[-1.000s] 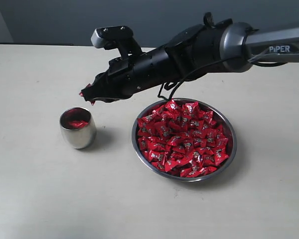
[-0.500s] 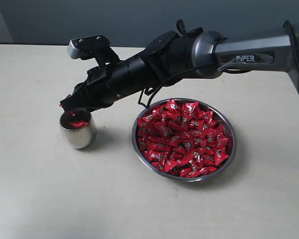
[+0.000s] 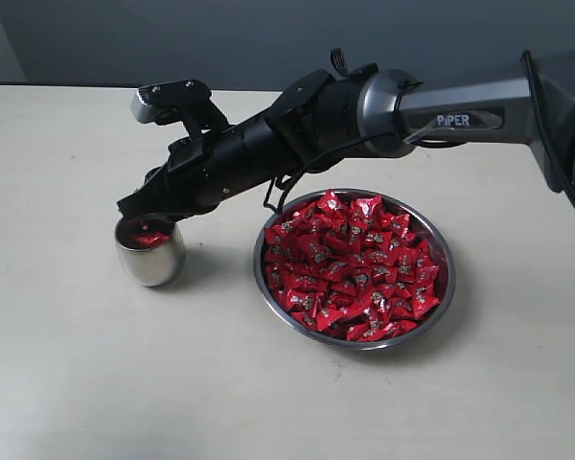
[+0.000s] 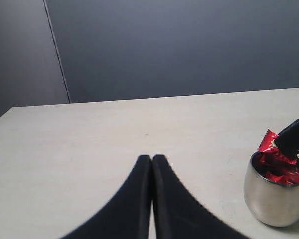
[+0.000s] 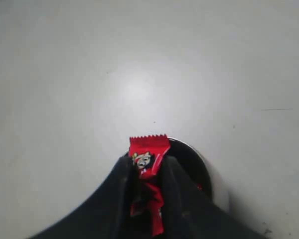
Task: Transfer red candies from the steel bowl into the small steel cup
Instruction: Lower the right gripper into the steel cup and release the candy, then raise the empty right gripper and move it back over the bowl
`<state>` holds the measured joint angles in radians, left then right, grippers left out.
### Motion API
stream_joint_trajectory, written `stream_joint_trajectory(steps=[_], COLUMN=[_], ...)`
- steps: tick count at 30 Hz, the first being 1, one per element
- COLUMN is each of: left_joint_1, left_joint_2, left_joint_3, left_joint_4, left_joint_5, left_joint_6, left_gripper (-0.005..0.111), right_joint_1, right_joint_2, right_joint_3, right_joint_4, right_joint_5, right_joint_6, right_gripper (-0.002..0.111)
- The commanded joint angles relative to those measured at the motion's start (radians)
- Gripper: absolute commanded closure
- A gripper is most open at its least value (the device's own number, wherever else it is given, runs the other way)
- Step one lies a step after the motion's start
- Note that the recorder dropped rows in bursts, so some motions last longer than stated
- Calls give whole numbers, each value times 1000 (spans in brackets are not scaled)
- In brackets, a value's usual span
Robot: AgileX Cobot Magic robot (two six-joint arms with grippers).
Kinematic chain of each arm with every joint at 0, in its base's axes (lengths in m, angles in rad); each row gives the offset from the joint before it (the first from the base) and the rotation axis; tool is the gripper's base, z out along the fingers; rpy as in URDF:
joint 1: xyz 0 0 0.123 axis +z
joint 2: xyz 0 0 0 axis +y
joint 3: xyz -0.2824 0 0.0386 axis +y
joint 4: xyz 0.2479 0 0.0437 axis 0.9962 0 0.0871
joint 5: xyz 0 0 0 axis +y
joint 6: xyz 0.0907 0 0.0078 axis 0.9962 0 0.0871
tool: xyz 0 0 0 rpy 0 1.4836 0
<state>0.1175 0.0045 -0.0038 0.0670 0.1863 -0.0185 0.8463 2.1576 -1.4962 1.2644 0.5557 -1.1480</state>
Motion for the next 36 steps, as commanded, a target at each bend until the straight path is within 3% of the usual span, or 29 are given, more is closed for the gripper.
stream_joint_trajectory(steps=[1, 4, 5, 24, 31, 36], left_joint_1=[1, 1, 1, 1, 1, 1], left_joint_2=[-4, -4, -4, -4, -4, -4], left_joint_3=[4, 4, 4, 4, 4, 4], left_joint_4=[1, 1, 1, 1, 1, 1], left_joint_5=[-6, -6, -6, -6, -6, -6], left_joint_6=[-1, -1, -1, -1, -1, -1], left_gripper=[106, 106, 106, 106, 106, 106], right_joint_1=[3, 3, 3, -9, -93, -189], right_joint_2=[-2, -2, -2, -91, -197, -260], right_joint_3=[-6, -6, -6, -6, -6, -4], right_joint_4=[-10, -12, -14, -77, -377, -555], right_joint_5=[3, -12, -16, 12, 25, 131], right_joint_6=[-3, -3, -3, 32, 271, 428], right_gripper=[94, 74, 74, 74, 74, 74])
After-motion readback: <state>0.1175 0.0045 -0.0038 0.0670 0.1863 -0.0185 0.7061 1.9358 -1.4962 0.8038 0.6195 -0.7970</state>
